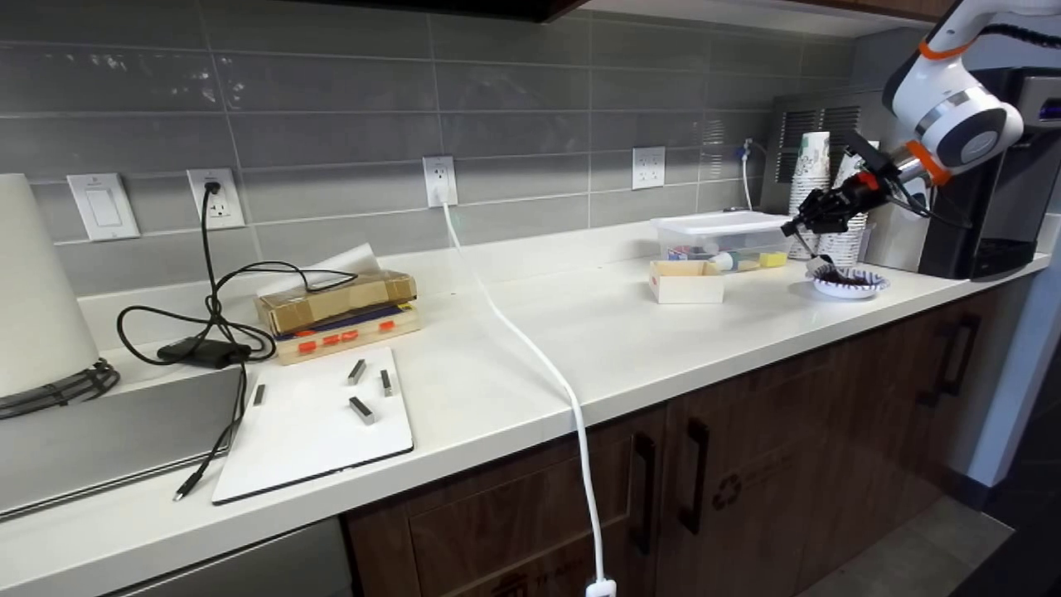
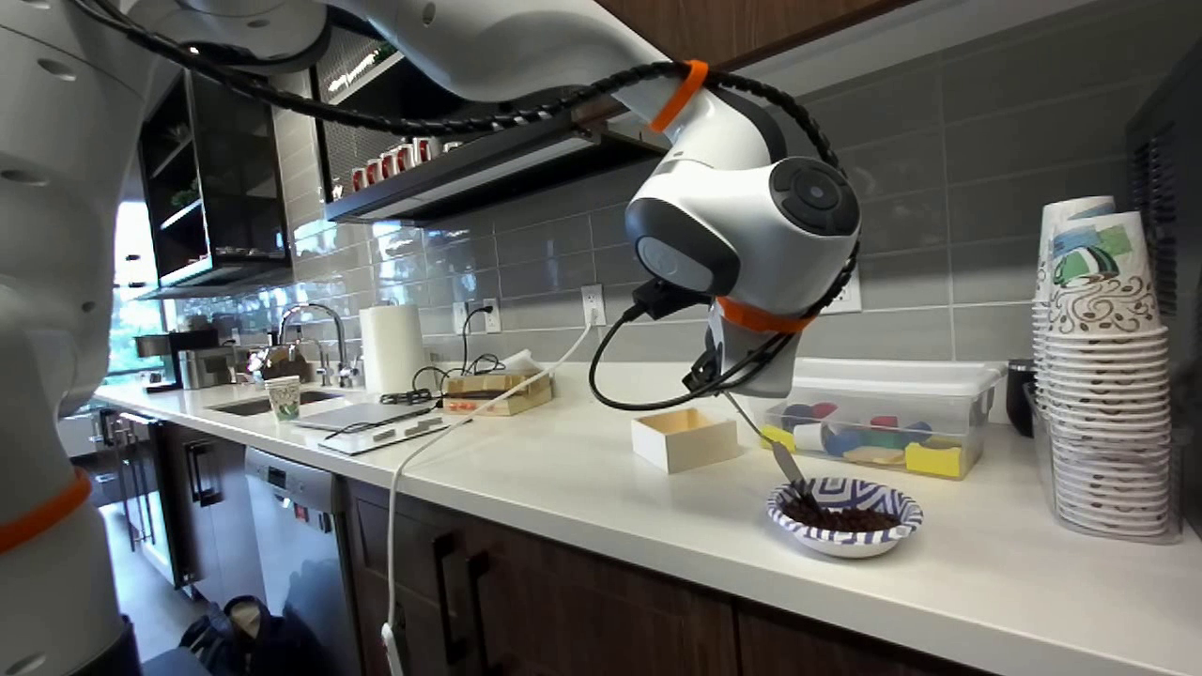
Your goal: Use the cake spatula to stir the contents in the black and white bowl.
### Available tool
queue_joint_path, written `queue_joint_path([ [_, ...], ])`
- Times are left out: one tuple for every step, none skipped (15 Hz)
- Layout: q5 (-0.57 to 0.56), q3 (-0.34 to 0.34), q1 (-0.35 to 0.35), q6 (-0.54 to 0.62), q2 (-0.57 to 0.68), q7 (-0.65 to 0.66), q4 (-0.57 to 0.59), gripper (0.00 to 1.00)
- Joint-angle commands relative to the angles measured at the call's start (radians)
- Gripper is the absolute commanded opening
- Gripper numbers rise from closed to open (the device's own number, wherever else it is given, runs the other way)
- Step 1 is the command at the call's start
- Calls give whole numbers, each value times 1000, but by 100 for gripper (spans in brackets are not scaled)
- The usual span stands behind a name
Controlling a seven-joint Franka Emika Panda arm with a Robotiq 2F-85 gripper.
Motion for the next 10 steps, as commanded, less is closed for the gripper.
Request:
queue_joint_path([
  [28, -24, -8, -28, 21, 34, 31, 1],
  [30, -28, -8, -22, 19, 39, 32, 1],
  [33, -32, -8, -17, 15, 49, 31, 1],
  [35, -36, -7, -9, 12, 58, 32, 1],
  [36, -39, -7, -6, 11, 64, 33, 1],
  [40, -40, -4, 8, 13, 63, 37, 1],
  [43, -40, -2, 18, 18, 58, 43, 1],
  [52, -38, 0, 31, 26, 41, 52, 1],
  [57, -36, 2, 42, 34, 35, 59, 1],
  [67, -32, 3, 53, 44, 23, 69, 1],
])
